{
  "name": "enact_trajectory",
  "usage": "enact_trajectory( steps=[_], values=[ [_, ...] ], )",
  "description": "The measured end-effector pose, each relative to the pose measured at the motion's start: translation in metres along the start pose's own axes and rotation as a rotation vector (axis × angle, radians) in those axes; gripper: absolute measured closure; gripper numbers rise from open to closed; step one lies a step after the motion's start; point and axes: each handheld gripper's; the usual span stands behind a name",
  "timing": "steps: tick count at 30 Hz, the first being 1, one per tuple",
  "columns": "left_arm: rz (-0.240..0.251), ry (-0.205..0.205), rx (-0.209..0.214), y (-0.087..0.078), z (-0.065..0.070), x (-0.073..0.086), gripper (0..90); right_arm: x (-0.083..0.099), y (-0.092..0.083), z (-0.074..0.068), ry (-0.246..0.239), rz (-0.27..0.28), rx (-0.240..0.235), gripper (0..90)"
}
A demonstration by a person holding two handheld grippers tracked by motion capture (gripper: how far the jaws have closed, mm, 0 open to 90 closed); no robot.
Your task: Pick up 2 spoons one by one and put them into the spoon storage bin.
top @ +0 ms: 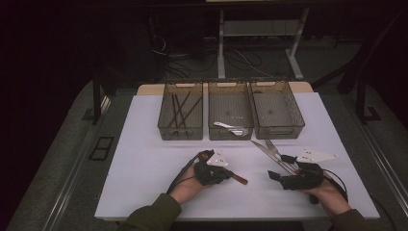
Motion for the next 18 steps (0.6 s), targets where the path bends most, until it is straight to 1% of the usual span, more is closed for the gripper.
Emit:
enact_trajectory(
  steps=[1,3,4,8,9,12,14,15,16,17,18],
  values=[
    [0.004,-0.013,0.000,0.002,0.000,-0.002,88.5,0.000,0.000,0.000,-0.001,-0.001,0.000,17.5],
    [0.006,-0.016,0.001,0.005,-0.002,-0.005,88.5,0.000,0.000,0.000,-0.001,0.000,-0.001,17.5],
    [0.004,-0.007,-0.004,0.007,-0.004,-0.007,88.6,0.000,0.000,0.000,-0.001,0.000,-0.001,17.5],
    [-0.003,-0.014,-0.017,0.013,-0.009,-0.013,88.6,0.000,0.000,0.001,-0.010,-0.007,0.003,17.5],
    [0.009,-0.035,-0.021,0.014,-0.010,-0.015,88.6,0.000,0.000,0.001,-0.011,-0.007,0.004,17.5],
    [-0.008,-0.027,-0.037,0.016,-0.016,-0.019,88.6,0.000,0.000,0.001,-0.011,-0.007,0.004,17.5],
    [0.004,-0.042,-0.043,0.019,-0.019,-0.021,88.6,0.000,0.000,0.001,-0.012,-0.007,0.005,17.5],
    [0.014,-0.056,-0.045,0.020,-0.020,-0.022,88.6,0.000,0.000,0.001,-0.012,-0.007,0.005,17.5],
    [0.002,-0.050,-0.046,0.020,-0.022,-0.022,88.6,0.000,0.000,0.001,-0.012,-0.008,0.005,17.5],
    [0.026,-0.074,-0.047,0.022,-0.023,-0.023,88.6,0.000,0.000,0.001,-0.013,-0.009,0.006,17.5],
    [0.019,-0.073,-0.047,0.022,-0.024,-0.024,88.6,0.000,0.000,0.001,-0.014,-0.011,0.006,17.5]
  ],
)
Point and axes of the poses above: each handheld gripper's, and its own axes: y roughly forward along the jaws, x roughly out of its underside, z roughly to its right, and after that the axes turned 9 degrees about -z, right-handed
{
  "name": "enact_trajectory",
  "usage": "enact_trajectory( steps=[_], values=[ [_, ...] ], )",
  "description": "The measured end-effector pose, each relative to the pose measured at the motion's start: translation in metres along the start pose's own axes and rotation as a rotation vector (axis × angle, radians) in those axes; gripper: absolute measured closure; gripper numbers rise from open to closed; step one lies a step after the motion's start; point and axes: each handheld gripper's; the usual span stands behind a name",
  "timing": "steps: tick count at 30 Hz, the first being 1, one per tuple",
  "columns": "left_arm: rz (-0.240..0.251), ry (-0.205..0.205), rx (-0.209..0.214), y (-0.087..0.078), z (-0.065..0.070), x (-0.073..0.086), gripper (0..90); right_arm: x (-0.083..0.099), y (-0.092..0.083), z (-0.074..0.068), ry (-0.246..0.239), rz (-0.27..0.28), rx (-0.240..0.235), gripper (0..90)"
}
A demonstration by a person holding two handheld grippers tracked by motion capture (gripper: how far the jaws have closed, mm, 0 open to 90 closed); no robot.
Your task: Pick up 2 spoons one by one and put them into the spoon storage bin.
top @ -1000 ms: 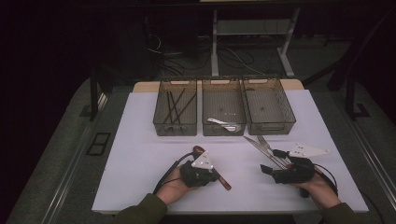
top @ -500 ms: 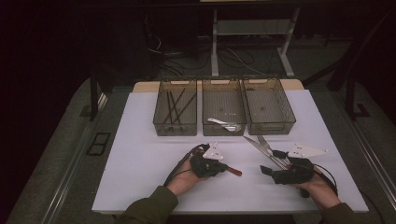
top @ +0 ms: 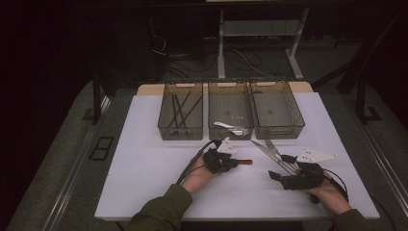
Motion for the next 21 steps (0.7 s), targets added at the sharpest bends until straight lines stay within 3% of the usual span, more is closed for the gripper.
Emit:
enact_trajectory(
  steps=[5,9,13,16,21],
  values=[
    [0.019,-0.029,0.018,-0.008,-0.004,0.001,88.3,0.000,-0.001,0.000,-0.003,0.002,0.000,17.5],
    [0.057,-0.060,0.006,-0.028,-0.013,0.004,78.8,0.000,-0.001,0.001,-0.006,0.006,0.002,17.5],
    [0.076,-0.088,-0.028,-0.051,-0.029,0.016,63.0,0.000,-0.002,0.001,-0.006,0.007,0.003,17.5],
    [0.094,-0.136,-0.026,-0.064,-0.042,0.028,53.9,0.000,-0.002,0.001,-0.007,0.004,0.004,17.5],
    [0.066,-0.166,-0.033,-0.073,-0.053,0.044,46.2,0.000,-0.002,0.001,-0.005,0.003,0.005,17.5]
  ],
)
Point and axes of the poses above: each handheld gripper's, and its own axes: y roughly forward along the jaws, x roughly out of its underside, z roughly to its right, and after that the axes turned 9 degrees about -z, right-handed
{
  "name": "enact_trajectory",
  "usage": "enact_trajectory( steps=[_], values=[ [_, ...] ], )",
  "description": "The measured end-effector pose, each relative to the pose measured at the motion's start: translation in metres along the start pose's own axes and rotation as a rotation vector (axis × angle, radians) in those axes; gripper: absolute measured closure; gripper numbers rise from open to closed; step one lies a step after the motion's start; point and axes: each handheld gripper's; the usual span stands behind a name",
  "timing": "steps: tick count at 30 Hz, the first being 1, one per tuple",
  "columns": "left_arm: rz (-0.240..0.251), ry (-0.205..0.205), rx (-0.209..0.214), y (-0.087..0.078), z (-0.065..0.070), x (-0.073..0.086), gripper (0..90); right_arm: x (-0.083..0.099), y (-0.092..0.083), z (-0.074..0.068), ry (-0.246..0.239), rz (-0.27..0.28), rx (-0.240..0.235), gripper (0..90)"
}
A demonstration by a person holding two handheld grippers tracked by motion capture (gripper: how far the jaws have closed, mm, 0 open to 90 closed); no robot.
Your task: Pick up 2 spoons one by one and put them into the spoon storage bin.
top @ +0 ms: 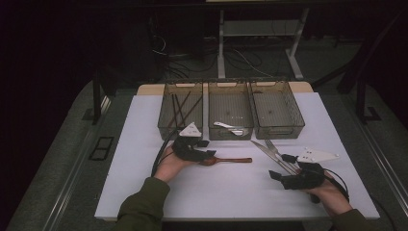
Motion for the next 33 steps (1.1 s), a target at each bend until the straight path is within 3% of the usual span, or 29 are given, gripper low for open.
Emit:
enact_trajectory(
  steps=[5,12,16,18,19,20,22,30,33],
  values=[
    [-0.036,-0.007,0.012,0.004,-0.002,0.005,44.6,0.000,0.000,0.000,0.000,-0.002,0.002,17.5],
    [-0.115,0.035,0.007,0.015,0.000,0.007,44.6,0.000,0.000,0.000,-0.001,-0.001,0.001,17.5],
    [-0.124,0.022,0.009,0.017,0.001,0.008,45.0,0.000,0.000,0.000,-0.002,-0.001,0.001,17.6],
    [-0.132,0.041,0.009,0.017,0.001,0.009,45.3,0.000,0.000,0.000,-0.003,-0.002,0.002,17.5],
    [-0.138,0.031,0.010,0.018,0.002,0.009,45.6,0.000,0.000,0.000,-0.003,-0.002,0.002,17.5],
    [-0.141,0.055,0.007,0.018,0.002,0.009,45.8,0.000,0.000,0.000,-0.003,-0.003,0.002,17.5],
    [-0.138,0.053,0.006,0.018,0.003,0.009,46.8,0.000,0.000,0.000,-0.003,-0.004,0.004,17.5],
    [-0.151,0.095,0.030,0.016,0.007,0.009,58.8,0.000,0.000,0.000,-0.002,-0.001,0.002,17.6],
    [-0.154,0.090,0.042,0.015,0.009,0.010,61.9,0.000,0.000,0.000,-0.002,0.000,0.003,17.5]
  ],
)
Point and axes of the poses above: each handheld gripper's, and its own axes: y roughly forward along the jaws, x roughly out of its underside, z roughly to its right, and after that the axes turned 9 degrees about -z, right-handed
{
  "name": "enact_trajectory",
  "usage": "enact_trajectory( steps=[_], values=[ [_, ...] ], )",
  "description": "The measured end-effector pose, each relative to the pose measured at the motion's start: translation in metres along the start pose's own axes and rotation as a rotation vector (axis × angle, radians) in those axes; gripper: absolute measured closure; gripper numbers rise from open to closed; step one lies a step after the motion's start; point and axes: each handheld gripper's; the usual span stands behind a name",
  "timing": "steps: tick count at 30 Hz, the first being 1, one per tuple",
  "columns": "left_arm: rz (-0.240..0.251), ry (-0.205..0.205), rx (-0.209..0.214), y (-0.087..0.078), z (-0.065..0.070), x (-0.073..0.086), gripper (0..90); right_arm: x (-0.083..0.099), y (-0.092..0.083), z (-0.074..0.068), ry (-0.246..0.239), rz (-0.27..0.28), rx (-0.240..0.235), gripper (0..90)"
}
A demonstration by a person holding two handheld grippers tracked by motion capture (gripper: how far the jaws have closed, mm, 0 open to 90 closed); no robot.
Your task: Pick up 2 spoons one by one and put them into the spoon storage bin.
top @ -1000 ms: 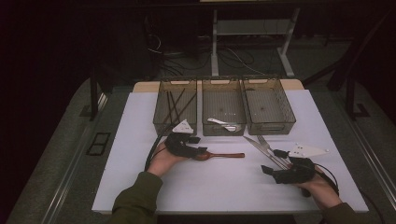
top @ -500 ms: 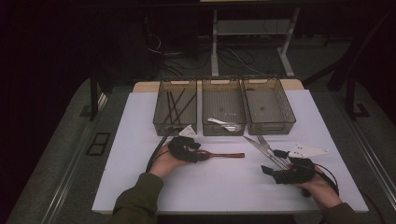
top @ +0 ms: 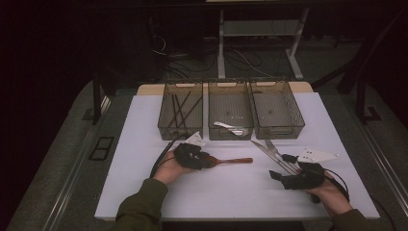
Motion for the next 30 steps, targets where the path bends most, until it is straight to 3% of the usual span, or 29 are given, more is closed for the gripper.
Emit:
enact_trajectory(
  steps=[2,11,19,23,30],
  values=[
    [0.000,0.026,-0.002,-0.001,0.000,0.000,63.9,0.000,0.000,0.000,-0.001,0.000,0.000,17.5],
    [-0.001,0.059,0.044,-0.003,0.007,-0.002,78.6,0.000,0.000,0.000,-0.001,-0.002,0.000,17.5],
    [-0.017,0.080,0.027,-0.002,0.012,-0.005,79.7,0.000,0.000,-0.001,-0.003,-0.002,-0.003,17.5],
    [-0.015,0.085,0.038,-0.002,0.012,-0.006,79.8,0.000,0.000,-0.001,-0.004,-0.003,-0.003,17.5],
    [0.024,0.076,0.033,-0.009,0.014,-0.009,80.0,0.000,0.000,-0.001,-0.006,-0.002,-0.003,17.5]
  ],
)
Point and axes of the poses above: each handheld gripper's, and its own axes: y roughly forward along the jaws, x roughly out of its underside, z roughly to its right, and after that the axes turned 9 degrees about -z, right-handed
